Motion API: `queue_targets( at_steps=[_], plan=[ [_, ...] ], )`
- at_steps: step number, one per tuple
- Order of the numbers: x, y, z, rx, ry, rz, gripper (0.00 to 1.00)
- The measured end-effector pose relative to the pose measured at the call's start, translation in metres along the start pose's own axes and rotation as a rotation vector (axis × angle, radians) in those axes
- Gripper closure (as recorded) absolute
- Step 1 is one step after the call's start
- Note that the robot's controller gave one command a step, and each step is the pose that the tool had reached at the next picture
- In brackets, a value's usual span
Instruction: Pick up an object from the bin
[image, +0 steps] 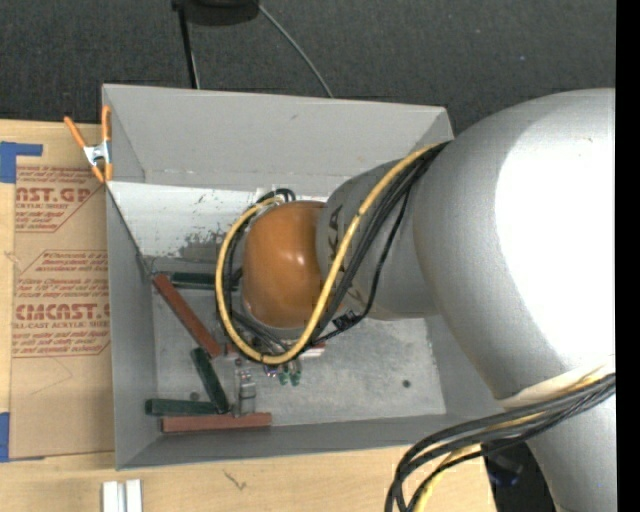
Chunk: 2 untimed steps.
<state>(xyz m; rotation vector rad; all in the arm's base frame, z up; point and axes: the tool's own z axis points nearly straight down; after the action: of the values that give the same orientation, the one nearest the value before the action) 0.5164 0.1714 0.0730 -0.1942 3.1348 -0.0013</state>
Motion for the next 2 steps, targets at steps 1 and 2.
queue_targets(
  at_steps=[1, 2],
  plan=[
    [-0.008, -0.038, -0.015, -0.002, 0.000, 0.162, 0.00],
    [-0.081, 0.015, 0.000, -0.001, -0.003, -0.134, 1.00]
  ],
)
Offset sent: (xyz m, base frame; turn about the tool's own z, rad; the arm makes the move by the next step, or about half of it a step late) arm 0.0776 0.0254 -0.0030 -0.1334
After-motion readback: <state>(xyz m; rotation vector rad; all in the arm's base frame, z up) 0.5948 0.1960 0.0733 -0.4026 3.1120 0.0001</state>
